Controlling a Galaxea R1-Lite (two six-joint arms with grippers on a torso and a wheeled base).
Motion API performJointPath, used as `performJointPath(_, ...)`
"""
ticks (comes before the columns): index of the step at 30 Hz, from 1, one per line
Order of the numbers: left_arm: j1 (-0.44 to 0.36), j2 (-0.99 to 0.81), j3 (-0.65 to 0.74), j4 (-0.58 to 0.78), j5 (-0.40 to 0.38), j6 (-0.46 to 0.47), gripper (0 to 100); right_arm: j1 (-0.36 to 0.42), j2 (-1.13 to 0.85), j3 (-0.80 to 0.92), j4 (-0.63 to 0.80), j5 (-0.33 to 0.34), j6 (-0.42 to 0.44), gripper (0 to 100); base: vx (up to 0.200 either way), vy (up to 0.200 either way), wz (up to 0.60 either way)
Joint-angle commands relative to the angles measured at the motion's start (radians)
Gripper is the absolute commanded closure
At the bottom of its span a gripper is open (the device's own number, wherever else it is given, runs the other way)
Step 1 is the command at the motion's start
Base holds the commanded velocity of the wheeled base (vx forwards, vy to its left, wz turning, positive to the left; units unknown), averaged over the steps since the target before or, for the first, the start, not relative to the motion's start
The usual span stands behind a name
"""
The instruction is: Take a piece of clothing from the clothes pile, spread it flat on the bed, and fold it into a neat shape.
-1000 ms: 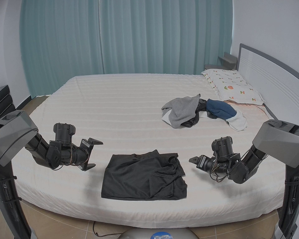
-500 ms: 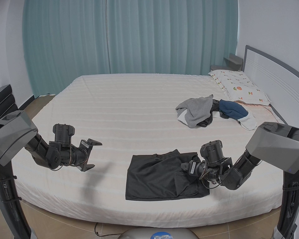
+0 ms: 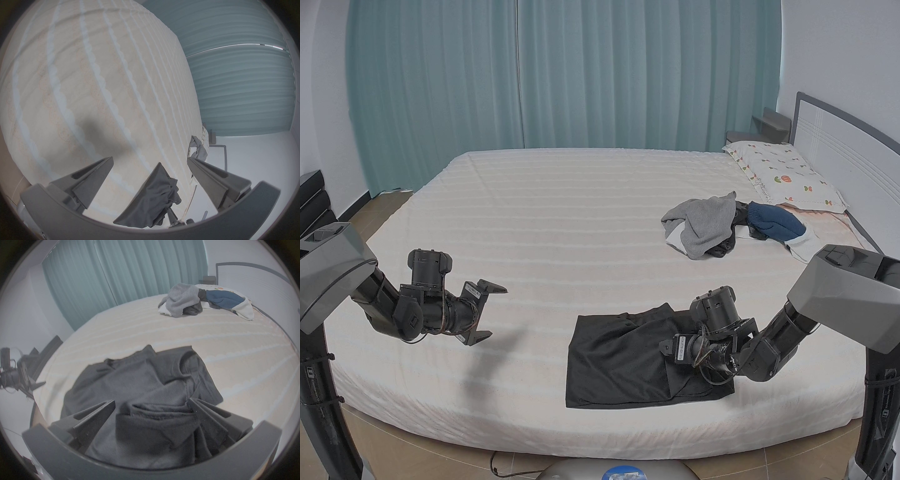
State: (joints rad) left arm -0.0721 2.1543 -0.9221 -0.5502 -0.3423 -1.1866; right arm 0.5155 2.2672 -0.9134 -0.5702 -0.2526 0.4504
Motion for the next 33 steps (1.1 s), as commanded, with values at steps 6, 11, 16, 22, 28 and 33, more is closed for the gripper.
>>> performJointPath(6, 0.0, 0.001, 0.008, 0.0, 0.0, 0.018, 0, -0.075, -0.1, 0.151, 0.004, -0.011, -0.064, 0, 0.0, 0.0, 0.0)
performJointPath(11, 0.0, 0.003, 0.008, 0.0, 0.0, 0.018, 0, -0.154, -0.17, 0.242, 0.0, 0.007, -0.067, 0, 0.0, 0.0, 0.0)
performJointPath(16, 0.0, 0.003, 0.008, 0.0, 0.0, 0.018, 0, -0.213, -0.21, 0.349, -0.014, 0.113, -0.07, 0, 0.0, 0.0, 0.0)
performJointPath(22, 0.0, 0.003, 0.006, 0.0, 0.0, 0.018, 0, -0.261, -0.218, 0.424, -0.059, 0.208, -0.073, 0, 0.0, 0.0, 0.0)
performJointPath(28, 0.0, 0.003, 0.006, 0.0, 0.0, 0.018, 0, -0.318, -0.244, 0.39, -0.149, 0.249, -0.061, 0, 0.0, 0.0, 0.0)
performJointPath(33, -0.002, 0.006, 0.006, -0.002, 0.002, 0.019, 0, -0.304, -0.245, 0.314, -0.168, 0.309, -0.033, 0, 0.0, 0.0, 0.0)
